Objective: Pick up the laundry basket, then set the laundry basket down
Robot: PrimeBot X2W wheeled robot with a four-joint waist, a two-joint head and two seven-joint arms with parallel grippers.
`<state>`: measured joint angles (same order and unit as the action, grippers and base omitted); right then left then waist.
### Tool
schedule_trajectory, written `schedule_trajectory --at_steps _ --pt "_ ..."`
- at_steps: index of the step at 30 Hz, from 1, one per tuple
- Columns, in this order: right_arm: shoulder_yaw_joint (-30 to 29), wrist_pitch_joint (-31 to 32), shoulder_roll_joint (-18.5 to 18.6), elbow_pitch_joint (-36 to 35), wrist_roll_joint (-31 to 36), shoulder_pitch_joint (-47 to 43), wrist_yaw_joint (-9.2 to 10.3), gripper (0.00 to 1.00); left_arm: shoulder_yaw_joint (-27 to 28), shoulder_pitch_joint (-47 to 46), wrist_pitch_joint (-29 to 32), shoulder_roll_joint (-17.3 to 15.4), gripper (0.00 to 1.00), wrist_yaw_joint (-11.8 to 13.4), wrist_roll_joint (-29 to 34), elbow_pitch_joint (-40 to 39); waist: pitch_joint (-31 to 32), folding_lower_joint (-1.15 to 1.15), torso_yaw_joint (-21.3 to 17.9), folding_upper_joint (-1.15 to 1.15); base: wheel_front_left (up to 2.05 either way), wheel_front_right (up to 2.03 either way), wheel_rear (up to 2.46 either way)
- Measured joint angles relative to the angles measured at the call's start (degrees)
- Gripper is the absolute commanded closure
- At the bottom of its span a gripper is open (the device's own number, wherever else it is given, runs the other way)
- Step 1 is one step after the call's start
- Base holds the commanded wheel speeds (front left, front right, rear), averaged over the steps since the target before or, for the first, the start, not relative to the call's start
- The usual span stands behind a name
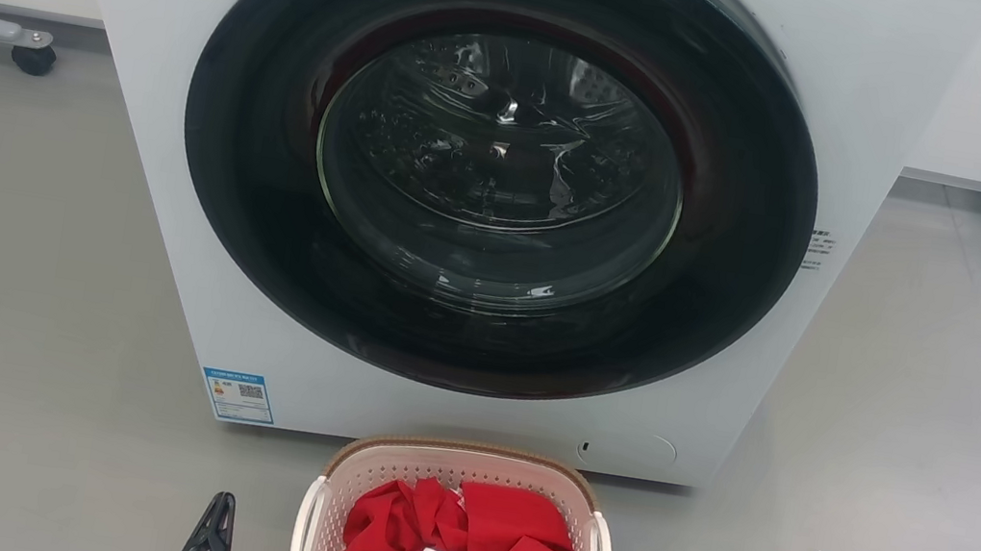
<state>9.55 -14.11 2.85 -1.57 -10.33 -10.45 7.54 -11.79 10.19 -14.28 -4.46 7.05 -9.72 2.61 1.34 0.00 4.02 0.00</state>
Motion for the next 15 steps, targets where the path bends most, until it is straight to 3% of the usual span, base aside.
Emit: schedule_trajectory --at_steps 6,15 --pt "-0.6 0.7 0.0 0.6 -2.8 0.2 -0.65 1.0 0.8 -0.1 0.7 0.0 1.0 -0.6 -2.7 0.6 -0.1 0.0 -0.3 0.0 0.0 0.0 0.0" --pt "-2.4 2.9 -0.1 2.2 -11.7 0.7 -2.09 1.0 2.4 -0.6 3.1 0.3 1.0 -2.1 -11.8 2.1 -0.3 0.01 -0.6 0.0 0.0 0.0 0.0"
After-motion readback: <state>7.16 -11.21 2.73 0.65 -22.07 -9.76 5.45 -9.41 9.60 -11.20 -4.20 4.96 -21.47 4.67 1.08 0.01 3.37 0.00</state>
